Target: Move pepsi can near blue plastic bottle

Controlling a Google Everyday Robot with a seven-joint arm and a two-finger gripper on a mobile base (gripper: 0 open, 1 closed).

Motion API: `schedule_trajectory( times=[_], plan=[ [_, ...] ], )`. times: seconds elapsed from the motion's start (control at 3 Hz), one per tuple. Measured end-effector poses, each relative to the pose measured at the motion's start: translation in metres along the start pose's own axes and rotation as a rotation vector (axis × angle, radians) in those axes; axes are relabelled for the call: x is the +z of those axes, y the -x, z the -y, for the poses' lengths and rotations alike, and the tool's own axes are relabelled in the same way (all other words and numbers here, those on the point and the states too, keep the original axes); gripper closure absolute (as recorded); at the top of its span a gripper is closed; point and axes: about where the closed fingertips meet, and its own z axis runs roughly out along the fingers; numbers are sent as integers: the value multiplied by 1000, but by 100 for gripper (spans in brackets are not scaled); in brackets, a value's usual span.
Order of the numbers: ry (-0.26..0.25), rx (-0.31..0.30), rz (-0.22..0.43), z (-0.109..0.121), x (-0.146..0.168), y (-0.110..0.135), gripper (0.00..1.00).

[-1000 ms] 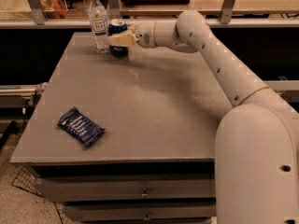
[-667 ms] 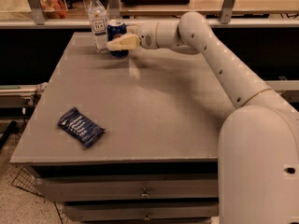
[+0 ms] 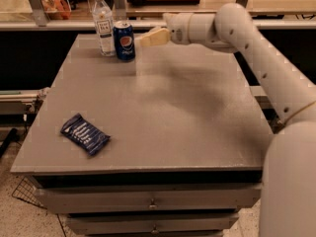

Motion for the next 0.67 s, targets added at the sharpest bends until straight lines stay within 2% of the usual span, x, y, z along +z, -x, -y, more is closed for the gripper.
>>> schedule_trajectory(
  times=[0.33,0.67],
  plan=[
    [-143,-103,23,15,-74,41,0],
    [-212,-138,34,24,-111,57,0]
  ],
)
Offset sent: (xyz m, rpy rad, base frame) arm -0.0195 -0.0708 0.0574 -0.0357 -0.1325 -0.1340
